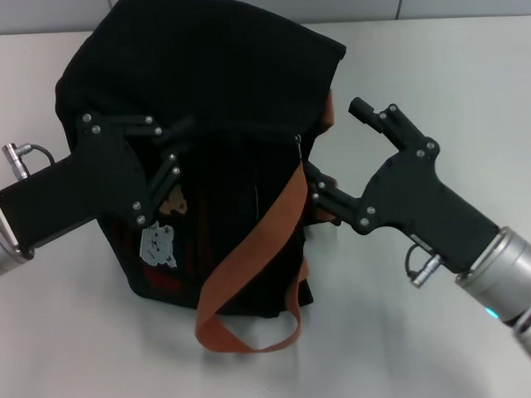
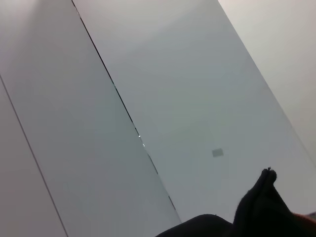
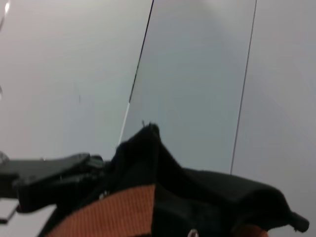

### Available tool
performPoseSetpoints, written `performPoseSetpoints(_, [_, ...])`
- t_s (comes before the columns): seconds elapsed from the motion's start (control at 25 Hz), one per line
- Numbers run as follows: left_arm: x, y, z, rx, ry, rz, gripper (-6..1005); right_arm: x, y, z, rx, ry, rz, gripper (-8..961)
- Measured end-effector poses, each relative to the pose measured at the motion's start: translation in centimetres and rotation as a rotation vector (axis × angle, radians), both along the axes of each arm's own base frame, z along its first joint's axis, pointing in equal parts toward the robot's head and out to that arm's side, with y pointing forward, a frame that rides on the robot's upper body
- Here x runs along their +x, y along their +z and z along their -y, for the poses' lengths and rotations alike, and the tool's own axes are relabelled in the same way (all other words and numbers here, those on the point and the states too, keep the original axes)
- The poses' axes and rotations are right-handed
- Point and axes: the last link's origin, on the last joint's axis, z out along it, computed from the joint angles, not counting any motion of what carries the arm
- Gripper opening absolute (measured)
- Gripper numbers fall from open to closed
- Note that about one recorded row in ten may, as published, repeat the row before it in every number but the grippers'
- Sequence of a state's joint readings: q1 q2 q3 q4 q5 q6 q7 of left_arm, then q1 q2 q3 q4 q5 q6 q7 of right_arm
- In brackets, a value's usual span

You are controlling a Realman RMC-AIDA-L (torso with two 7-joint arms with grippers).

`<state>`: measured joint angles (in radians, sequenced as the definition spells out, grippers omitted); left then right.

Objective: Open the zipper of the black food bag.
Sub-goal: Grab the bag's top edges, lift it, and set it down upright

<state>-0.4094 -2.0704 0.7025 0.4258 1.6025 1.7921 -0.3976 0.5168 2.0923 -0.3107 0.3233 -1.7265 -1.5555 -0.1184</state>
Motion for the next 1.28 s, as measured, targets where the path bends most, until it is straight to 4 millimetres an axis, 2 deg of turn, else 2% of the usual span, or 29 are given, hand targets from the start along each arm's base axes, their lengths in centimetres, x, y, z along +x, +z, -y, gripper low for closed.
performPoseSetpoints(0.24, [0.0,-0.1,0.1,-0.003,0.001,0.005,75,-0.5,-1.0,0.2,0.048,0.010,0.075,830])
performPoseSetpoints(0.64, [0.0,-0.2,0.0,-0.004,0.003,0.002,75,-0.9,-1.4,0.6,0.089,0.028,0.110,829])
performPoseSetpoints(1.28, [0.0,-0.6,0.3,-0.015,0.004,0.009,75,-1.4,-1.2,0.1,0.172,0.018,0.125,805])
